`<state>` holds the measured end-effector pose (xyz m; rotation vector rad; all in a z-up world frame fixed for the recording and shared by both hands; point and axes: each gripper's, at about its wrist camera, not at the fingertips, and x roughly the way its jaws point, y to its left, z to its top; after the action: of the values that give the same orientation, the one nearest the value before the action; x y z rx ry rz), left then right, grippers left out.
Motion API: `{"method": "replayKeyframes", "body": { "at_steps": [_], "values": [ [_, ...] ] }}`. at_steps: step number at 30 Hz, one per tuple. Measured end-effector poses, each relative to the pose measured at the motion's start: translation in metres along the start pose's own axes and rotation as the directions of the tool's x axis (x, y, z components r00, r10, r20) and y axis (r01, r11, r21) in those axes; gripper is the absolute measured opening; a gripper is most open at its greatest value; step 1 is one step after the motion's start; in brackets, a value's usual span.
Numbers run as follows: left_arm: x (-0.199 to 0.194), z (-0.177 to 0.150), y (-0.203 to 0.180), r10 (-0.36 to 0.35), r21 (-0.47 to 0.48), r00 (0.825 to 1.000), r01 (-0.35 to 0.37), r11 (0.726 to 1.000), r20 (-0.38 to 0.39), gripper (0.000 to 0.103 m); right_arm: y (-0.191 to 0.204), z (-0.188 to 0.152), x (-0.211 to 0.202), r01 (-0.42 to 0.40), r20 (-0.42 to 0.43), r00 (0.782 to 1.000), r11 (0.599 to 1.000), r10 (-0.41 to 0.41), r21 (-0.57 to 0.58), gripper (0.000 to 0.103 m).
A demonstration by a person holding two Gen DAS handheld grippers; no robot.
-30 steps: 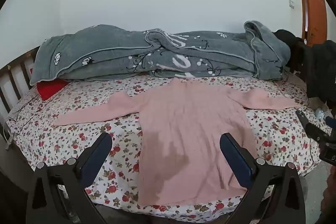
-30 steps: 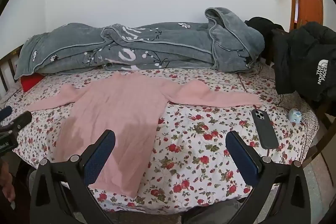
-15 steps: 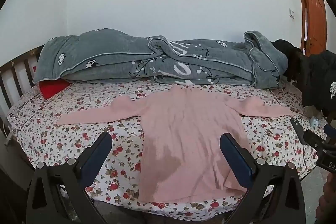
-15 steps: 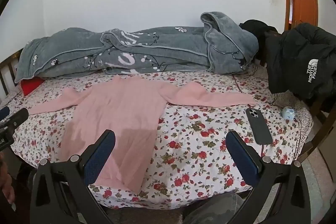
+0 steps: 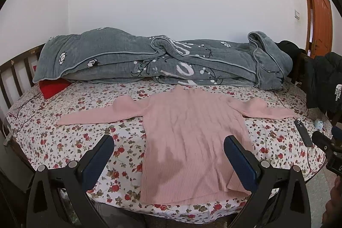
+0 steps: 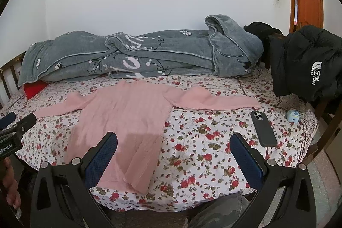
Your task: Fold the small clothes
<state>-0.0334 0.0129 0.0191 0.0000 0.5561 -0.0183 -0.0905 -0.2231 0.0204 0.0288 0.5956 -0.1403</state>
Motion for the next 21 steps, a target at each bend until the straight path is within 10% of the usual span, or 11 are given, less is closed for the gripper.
{"method": "replayKeyframes", "body": {
  "at_steps": [21],
  "values": [
    [-0.0066, -0.0015, -0.0071, -0.013, 0.012, 1.0, 0.013, 1.0, 0.008, 0.103, -0.0043, -0.0035, -0.0047, -0.015, 0.004, 1.0, 1.0, 0.015, 0.022, 0.103]
  ]
}}
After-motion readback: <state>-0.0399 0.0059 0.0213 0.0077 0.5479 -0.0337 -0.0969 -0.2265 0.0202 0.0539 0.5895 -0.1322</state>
